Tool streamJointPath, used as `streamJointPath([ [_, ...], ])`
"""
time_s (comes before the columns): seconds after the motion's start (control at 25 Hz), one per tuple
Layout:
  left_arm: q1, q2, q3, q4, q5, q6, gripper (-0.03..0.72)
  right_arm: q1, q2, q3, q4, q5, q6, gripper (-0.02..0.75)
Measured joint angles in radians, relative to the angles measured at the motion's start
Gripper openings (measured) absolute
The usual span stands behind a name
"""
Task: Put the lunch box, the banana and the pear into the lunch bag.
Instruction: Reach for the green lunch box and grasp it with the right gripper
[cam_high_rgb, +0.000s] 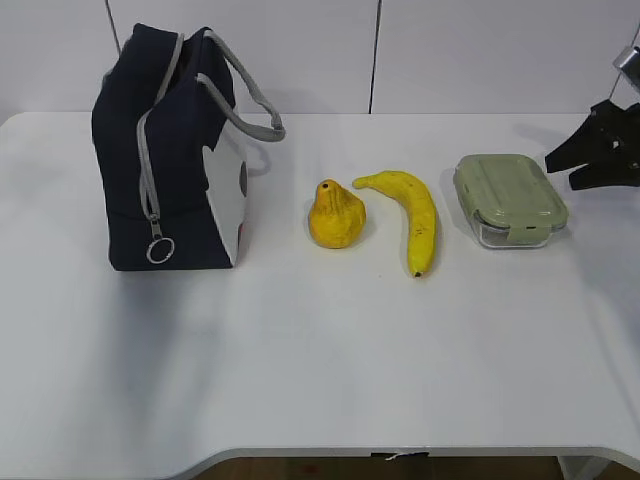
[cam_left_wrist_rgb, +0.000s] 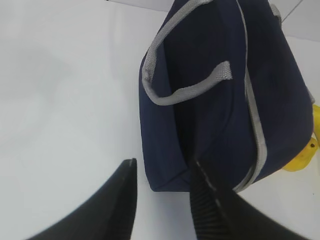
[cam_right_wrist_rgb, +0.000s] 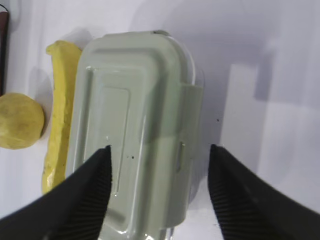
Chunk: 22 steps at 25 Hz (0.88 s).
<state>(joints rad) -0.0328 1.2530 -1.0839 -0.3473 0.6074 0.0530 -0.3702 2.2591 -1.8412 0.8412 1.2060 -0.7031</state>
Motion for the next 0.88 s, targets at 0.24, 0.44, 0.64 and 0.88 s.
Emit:
streamJointPath([
  [0.24,0.000,0.000,0.000,-0.002,0.002,0.000,0.277,0.000,0.001,0.000,-0.010,0.000,-0.018,0.524],
  [0.44,0.000,0.000,0.000,-0.002,0.004,0.000,0.277,0.000,0.001,-0.006,0.043,0.000,-0.022,0.511],
  [0.64,0.000,0.000,0.000,-0.003,0.004,0.000,0.277,0.000,0.001,-0.006,0.053,0.000,-0.022,0.501],
  [0.88,0.000,0.000,0.000,-0.005,0.004,0.000,0.277,-0.012,0.002,-0.006,0.055,0.000,-0.022,0.501],
])
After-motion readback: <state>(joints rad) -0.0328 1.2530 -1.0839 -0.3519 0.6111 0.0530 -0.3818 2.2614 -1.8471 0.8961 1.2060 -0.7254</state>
